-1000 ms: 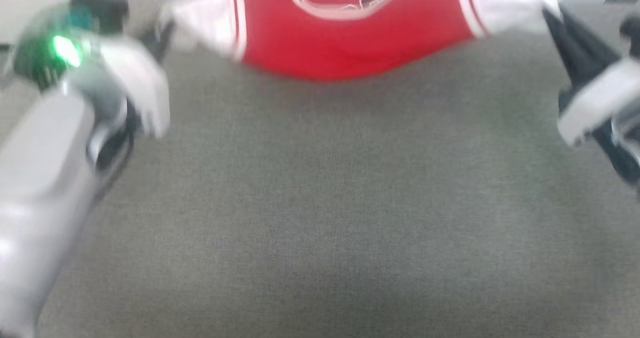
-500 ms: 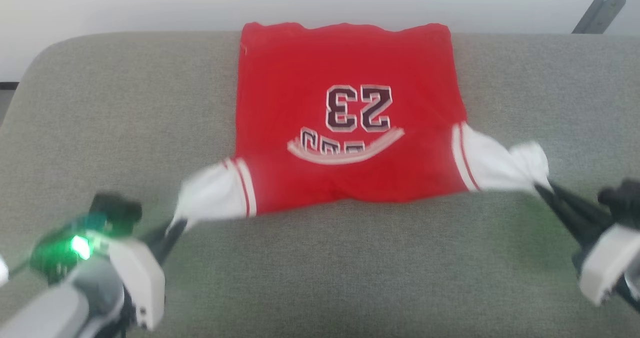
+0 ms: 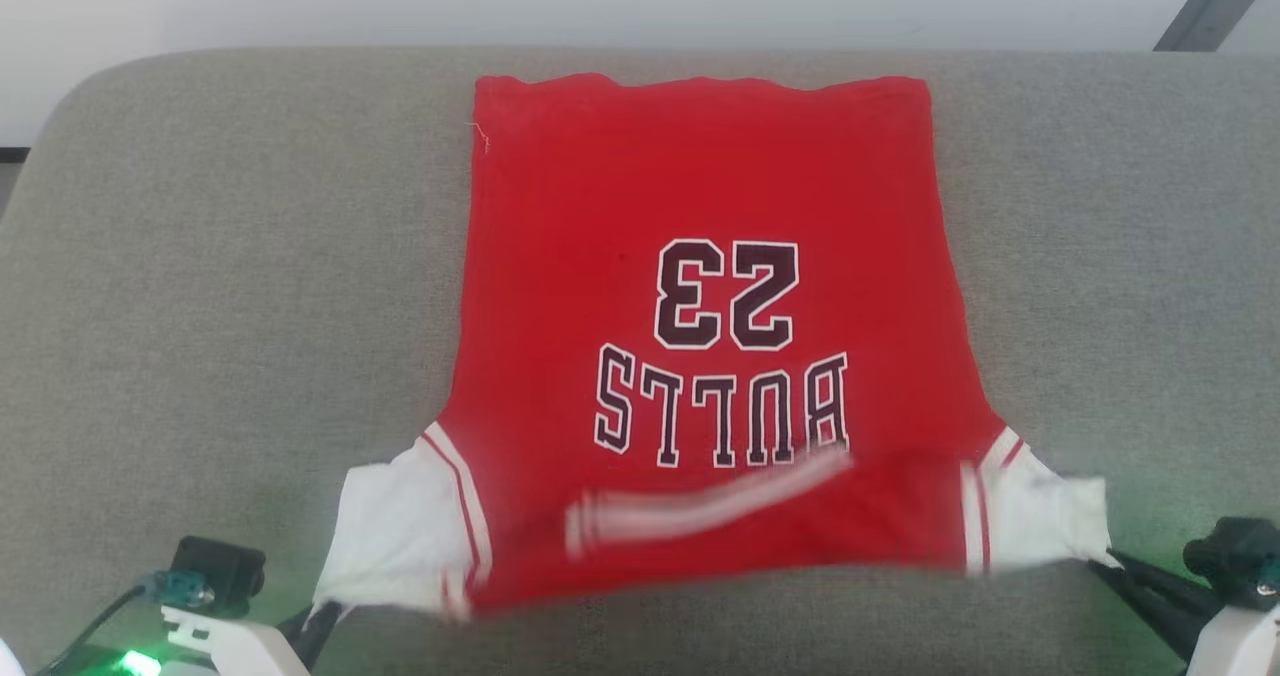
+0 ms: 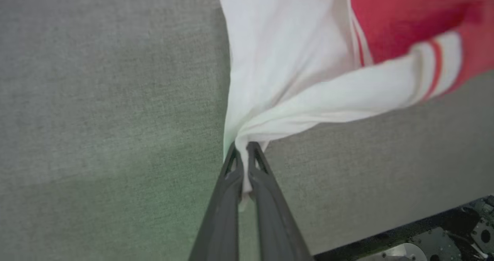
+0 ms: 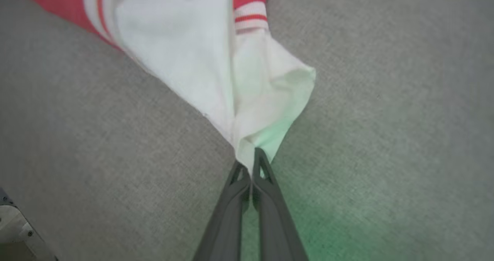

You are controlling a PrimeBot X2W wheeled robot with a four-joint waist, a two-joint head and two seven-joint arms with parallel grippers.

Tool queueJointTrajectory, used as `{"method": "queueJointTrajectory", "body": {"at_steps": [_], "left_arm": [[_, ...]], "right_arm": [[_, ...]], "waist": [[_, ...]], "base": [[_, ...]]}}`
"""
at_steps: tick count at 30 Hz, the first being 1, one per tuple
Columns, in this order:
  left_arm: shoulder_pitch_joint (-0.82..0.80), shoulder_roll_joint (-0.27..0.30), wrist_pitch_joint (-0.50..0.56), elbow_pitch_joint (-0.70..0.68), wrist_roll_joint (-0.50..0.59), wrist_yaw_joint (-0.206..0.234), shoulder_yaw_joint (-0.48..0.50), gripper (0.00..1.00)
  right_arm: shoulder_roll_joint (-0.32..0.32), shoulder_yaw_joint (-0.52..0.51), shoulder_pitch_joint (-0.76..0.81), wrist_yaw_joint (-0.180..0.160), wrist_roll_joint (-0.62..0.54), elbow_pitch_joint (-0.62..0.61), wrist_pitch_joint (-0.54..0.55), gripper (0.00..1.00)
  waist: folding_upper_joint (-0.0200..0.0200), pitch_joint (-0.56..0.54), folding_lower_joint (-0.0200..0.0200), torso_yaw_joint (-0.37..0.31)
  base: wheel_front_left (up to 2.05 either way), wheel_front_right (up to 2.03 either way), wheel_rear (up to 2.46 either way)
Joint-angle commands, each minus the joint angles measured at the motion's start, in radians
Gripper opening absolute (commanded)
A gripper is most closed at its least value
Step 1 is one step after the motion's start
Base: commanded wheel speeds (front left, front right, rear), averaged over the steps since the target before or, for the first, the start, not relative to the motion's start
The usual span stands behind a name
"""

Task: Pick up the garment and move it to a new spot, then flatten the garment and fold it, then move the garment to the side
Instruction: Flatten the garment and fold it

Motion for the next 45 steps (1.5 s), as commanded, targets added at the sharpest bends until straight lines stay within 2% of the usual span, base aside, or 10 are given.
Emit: {"method": "queueJointTrajectory", "body": {"at_steps": [1, 9, 10, 12, 14, 20, 26, 33, 39, 45], "left_arm": [[0.016, 0.001, 0.003, 0.018, 0.014, 0.016, -0.005, 0.00], [-0.020, -0.051, -0.016, 0.052, 0.017, -0.008, -0.021, 0.00], [-0.028, -0.058, -0.020, 0.054, 0.019, -0.009, -0.021, 0.00], [-0.036, -0.063, -0.022, 0.060, 0.026, -0.012, -0.026, 0.00], [-0.047, -0.071, -0.027, 0.062, 0.030, -0.016, -0.029, 0.00], [-0.061, -0.082, -0.034, 0.055, 0.036, -0.019, -0.036, 0.00], [-0.087, -0.100, -0.036, 0.039, 0.057, -0.018, -0.049, 0.00], [-0.166, -0.158, -0.036, 0.032, 0.098, -0.041, -0.080, 0.00], [-0.247, -0.223, -0.038, 0.061, 0.125, -0.079, -0.113, 0.00], [-0.314, -0.282, -0.046, 0.107, 0.148, -0.119, -0.141, 0.00]], "right_arm": [[-0.007, 0.011, 0.013, -0.002, 0.004, 0.014, 0.015, 0.00], [0.020, 0.026, 0.002, -0.002, 0.057, 0.054, 0.048, 0.00], [0.026, 0.022, -0.001, -0.003, 0.067, 0.064, 0.060, 0.06], [0.035, 0.019, -0.005, -0.003, 0.083, 0.080, 0.094, 0.40], [0.039, 0.002, -0.016, -0.006, 0.090, 0.094, 0.130, 1.00], [0.002, -0.045, -0.031, -0.005, 0.151, 0.002, 0.284, 1.00], [-0.056, -0.234, -0.075, -0.002, 0.196, -0.166, 0.391, 1.00], [0.136, -0.508, -0.286, -0.002, 0.017, -0.106, 0.525, 1.00], [0.304, -0.565, -0.535, -0.002, -0.131, 0.116, 0.627, 1.00], [0.380, -0.599, -0.744, -0.002, -0.241, 0.398, 0.729, 1.00]], "waist": [[-0.0001, 0.004, 0.0000, 0.000], [-0.0001, 0.020, 0.0000, 0.001], [-0.0001, 0.021, 0.0000, 0.001], [-0.0001, 0.022, 0.0000, 0.001], [-0.0001, 0.023, 0.0000, 0.000], [-0.0001, 0.024, 0.0000, 0.002], [-0.0001, 0.042, 0.0000, 0.028], [-0.0001, 0.115, 0.0000, 0.099], [-0.0001, 0.178, 0.0000, 0.174], [-0.0001, 0.224, 0.0000, 0.242]], "base": [[0.00, 0.00, 0.00], [0.00, 0.00, 0.00], [0.00, 0.00, 0.00], [0.00, 0.00, 0.00], [0.00, 0.00, 0.00], [0.00, 0.00, 0.00], [0.00, 0.00, 0.00], [0.00, 0.00, 0.00], [0.00, 0.00, 0.00], [0.00, 0.00, 0.00]]}}
